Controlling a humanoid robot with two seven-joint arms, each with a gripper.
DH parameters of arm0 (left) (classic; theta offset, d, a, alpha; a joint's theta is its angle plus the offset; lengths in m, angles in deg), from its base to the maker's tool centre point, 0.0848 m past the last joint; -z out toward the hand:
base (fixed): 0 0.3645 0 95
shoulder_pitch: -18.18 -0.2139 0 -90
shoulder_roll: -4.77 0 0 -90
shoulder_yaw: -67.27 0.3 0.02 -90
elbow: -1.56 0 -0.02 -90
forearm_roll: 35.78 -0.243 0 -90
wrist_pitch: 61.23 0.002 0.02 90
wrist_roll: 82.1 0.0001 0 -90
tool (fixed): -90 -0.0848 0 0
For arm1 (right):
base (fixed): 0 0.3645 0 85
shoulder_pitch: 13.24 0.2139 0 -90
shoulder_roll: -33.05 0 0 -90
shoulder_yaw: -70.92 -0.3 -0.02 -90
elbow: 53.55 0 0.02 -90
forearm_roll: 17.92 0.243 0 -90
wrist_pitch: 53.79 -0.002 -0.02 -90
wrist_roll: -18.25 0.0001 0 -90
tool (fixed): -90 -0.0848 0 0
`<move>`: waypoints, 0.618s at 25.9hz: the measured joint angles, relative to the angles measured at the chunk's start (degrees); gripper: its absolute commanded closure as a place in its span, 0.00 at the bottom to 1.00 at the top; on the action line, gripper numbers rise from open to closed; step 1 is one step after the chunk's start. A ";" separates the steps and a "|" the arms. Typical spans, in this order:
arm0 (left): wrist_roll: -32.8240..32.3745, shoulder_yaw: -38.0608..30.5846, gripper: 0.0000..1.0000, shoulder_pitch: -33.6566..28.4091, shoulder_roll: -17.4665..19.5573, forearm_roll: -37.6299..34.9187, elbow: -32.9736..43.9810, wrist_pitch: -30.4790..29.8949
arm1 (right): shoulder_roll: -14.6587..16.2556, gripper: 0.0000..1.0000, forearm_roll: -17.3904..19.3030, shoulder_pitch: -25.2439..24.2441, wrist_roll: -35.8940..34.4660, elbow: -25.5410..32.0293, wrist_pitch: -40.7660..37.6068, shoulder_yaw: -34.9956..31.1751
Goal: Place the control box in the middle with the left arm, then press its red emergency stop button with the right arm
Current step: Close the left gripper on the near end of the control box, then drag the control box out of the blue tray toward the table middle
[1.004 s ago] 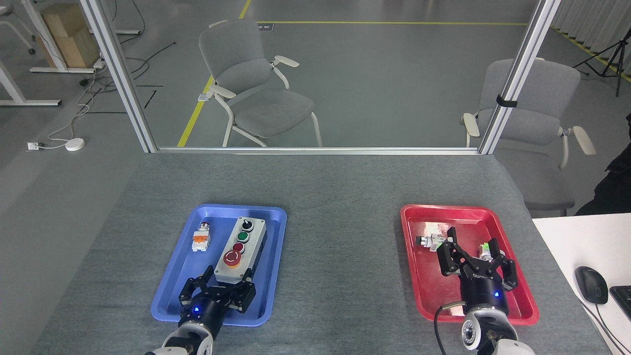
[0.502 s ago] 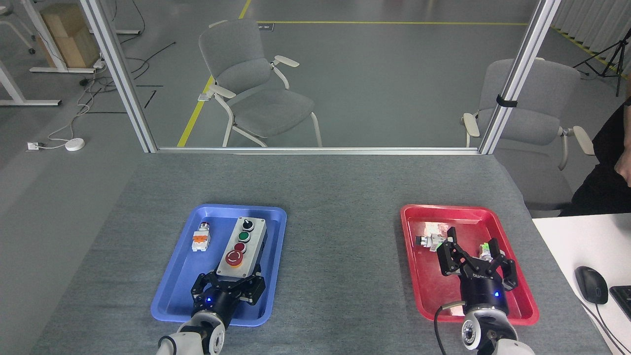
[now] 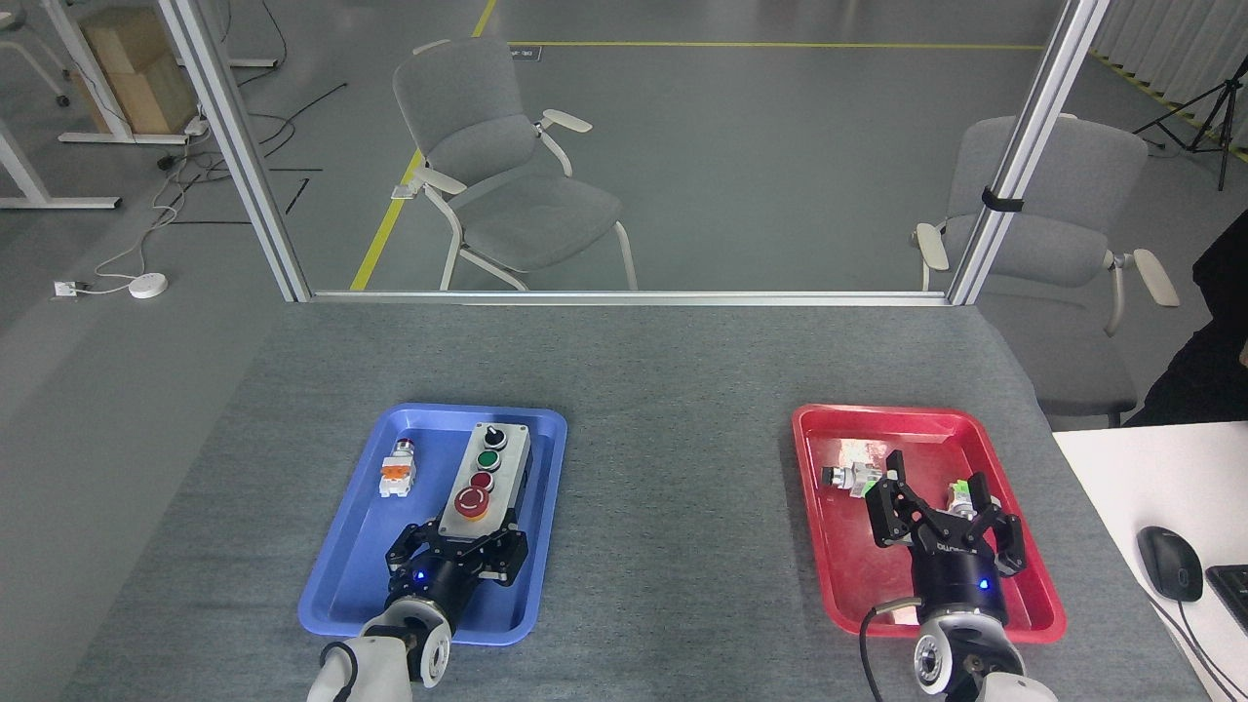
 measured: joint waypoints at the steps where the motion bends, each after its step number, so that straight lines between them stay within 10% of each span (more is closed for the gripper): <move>1: 0.00 0.04 1.00 -0.27 0.09 0.13 1.76 -0.15 | 0.04 0.01 0.00 0.00 -0.01 0.00 0.01 0.00; 10: -0.12 1.65 1.00 -14.82 0.53 0.33 28.86 -2.58 | 0.39 0.01 -0.01 -0.01 -0.08 0.00 0.01 0.00; 16: -0.31 12.21 1.00 -17.40 -3.03 -0.93 32.67 1.78 | 0.40 0.00 -0.01 -0.01 -0.07 0.00 0.18 -0.02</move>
